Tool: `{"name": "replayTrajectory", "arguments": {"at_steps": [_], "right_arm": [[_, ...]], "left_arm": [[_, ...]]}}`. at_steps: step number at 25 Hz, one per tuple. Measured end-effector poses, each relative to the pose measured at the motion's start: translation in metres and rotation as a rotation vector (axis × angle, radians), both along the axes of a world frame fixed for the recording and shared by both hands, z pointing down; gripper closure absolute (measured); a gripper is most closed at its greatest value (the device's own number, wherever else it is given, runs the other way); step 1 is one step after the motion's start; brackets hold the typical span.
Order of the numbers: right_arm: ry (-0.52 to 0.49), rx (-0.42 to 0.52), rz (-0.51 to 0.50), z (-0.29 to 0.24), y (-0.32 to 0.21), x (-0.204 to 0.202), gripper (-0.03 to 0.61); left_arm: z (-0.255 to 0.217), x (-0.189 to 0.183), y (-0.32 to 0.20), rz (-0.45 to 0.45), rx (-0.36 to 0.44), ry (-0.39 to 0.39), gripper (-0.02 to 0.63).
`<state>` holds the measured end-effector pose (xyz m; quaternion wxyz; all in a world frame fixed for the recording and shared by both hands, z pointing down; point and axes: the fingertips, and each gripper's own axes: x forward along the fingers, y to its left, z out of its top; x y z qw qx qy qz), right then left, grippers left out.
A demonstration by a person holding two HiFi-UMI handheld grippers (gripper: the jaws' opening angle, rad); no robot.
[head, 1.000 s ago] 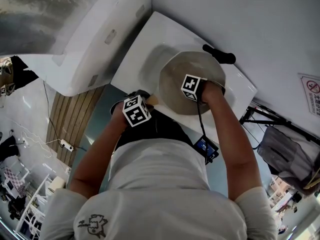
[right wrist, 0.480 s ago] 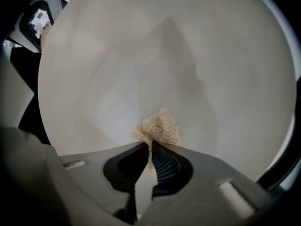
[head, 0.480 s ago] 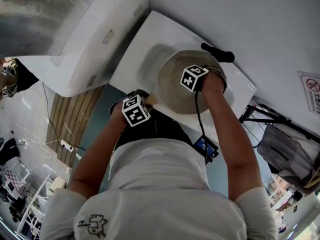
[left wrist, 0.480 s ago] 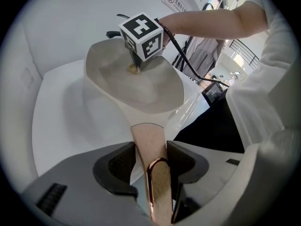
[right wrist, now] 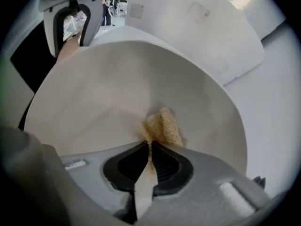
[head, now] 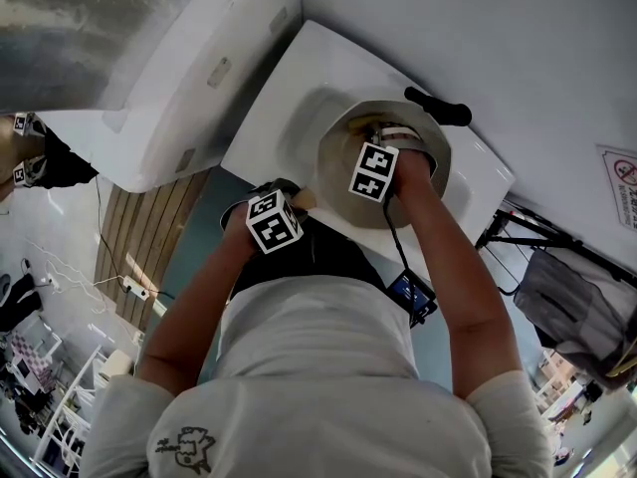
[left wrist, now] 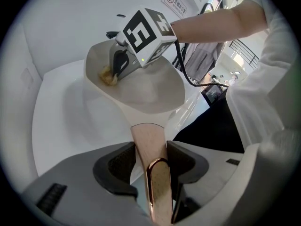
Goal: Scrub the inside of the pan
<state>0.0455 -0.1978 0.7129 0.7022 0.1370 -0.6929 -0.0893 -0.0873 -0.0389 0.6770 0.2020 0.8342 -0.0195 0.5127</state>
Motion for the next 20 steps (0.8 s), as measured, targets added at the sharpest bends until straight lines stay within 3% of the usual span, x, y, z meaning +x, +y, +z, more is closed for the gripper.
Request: {"name": "replayTrajectory", "arguments": {"at_steps": [6,13,20], "right_arm": [[-0.085,-0.087,-0.077,0.008,0.037,-0.033,0.554],[-0.145,-0.194,-0.132,0.016,0.087,-0.043,0.555],[-0.145,-0.351,-0.081,0.022,0.134,-0.026,0.555]], "left_arm": [[0.000,0.000,-0.002,-0.004,0.005,-0.003,0.411],[0.001,0.000,-0.002,0.000,0.009,-0.010,0.411],[0.001,0.002,-0.001,0.009,0.011,-0.018,0.411]]}}
